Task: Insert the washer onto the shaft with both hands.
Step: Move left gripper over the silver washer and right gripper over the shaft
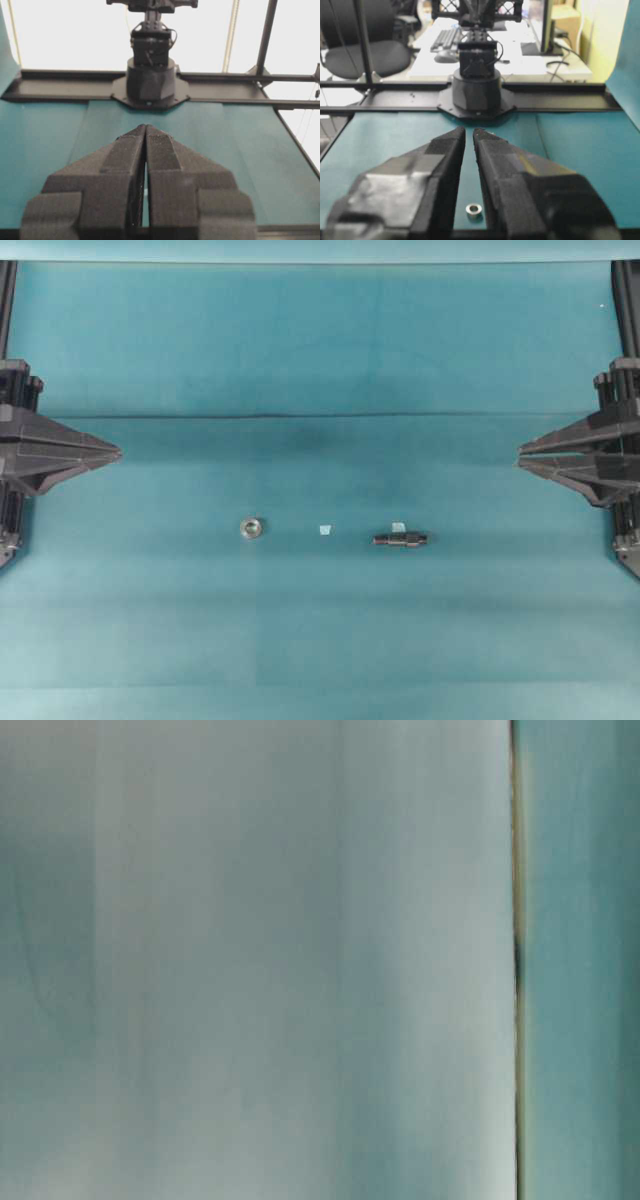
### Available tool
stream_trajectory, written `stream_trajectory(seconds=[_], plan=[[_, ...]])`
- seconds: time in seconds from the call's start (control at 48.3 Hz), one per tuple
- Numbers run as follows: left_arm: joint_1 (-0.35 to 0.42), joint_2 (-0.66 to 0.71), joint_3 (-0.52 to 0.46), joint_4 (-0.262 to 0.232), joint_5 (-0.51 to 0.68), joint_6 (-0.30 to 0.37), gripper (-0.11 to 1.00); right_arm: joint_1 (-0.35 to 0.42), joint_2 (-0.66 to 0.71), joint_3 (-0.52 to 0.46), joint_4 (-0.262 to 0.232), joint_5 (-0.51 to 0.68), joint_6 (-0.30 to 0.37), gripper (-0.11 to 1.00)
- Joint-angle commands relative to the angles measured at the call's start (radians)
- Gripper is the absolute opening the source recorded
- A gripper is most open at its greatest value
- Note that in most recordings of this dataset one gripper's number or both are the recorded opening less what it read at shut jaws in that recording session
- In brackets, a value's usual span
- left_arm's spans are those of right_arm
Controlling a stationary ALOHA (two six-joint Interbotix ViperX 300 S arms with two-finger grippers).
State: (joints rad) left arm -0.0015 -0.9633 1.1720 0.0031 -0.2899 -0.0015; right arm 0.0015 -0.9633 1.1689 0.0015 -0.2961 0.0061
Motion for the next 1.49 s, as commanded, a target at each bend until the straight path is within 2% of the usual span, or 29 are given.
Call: stream_trajectory(seconds=[0.0, 0.062, 0.103, 0.186, 0.352, 0.559, 0.766, 1.118, 1.366, 1.47], plan=[[-0.021, 0.043, -0.038, 0.011, -0.006, -0.023, 0.02, 0.000, 0.008, -0.009, 0.003, 0.000, 0.003, 0.00], [-0.026, 0.069, -0.055, 0.011, -0.006, -0.029, 0.05, 0.000, 0.008, -0.011, 0.031, 0.025, 0.012, 0.01], [-0.025, 0.086, -0.067, 0.011, -0.006, -0.031, 0.02, 0.000, 0.008, -0.015, 0.044, 0.052, 0.025, -0.02], [-0.026, 0.120, -0.089, 0.011, -0.006, -0.031, 0.02, 0.000, 0.006, -0.028, 0.048, 0.114, 0.051, -0.08], [-0.025, 0.192, -0.140, 0.011, 0.037, -0.034, 0.02, 0.000, 0.009, -0.064, 0.048, 0.238, 0.080, -0.09], [-0.026, 0.272, -0.232, 0.011, 0.216, -0.044, 0.02, 0.000, 0.040, -0.112, 0.048, 0.365, 0.080, -0.09], [-0.020, 0.373, -0.336, 0.011, 0.465, -0.106, 0.02, 0.000, 0.121, -0.155, 0.048, 0.474, 0.080, -0.09], [-0.025, 0.529, -0.449, 0.011, 0.589, -0.103, 0.02, 0.000, 0.304, -0.225, 0.043, 0.594, 0.078, -0.09], [-0.025, 0.658, -0.537, 0.015, 0.779, -0.100, 0.02, 0.000, 0.433, -0.291, 0.038, 0.712, 0.072, -0.09], [-0.026, 0.703, -0.568, 0.018, 0.819, -0.095, 0.02, 0.000, 0.485, -0.324, 0.031, 0.749, 0.069, -0.09]])
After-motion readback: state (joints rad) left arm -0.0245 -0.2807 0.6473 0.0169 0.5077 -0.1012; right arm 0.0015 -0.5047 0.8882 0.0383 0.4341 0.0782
